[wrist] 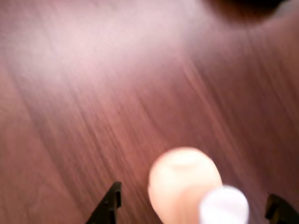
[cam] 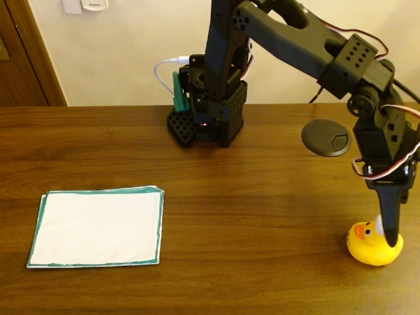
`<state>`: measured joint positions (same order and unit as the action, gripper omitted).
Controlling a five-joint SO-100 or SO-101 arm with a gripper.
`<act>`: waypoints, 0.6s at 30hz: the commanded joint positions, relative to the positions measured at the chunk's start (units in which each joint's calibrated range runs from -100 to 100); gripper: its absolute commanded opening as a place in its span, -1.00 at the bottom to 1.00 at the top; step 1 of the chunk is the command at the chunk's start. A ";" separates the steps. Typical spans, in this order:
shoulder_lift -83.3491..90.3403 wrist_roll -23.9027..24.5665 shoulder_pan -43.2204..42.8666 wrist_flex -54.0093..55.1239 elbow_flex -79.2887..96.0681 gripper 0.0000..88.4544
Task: Grab the yellow duck toy and put inside the green color rectangle box on the table
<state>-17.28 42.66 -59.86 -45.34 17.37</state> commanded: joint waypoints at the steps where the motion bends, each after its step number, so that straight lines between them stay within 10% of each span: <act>1: 3.54 -0.39 0.73 -0.72 2.80 0.00; 18: 4.41 -0.20 4.30 -0.04 7.26 0.00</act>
<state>-14.78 42.71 -56.77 -45.14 26.08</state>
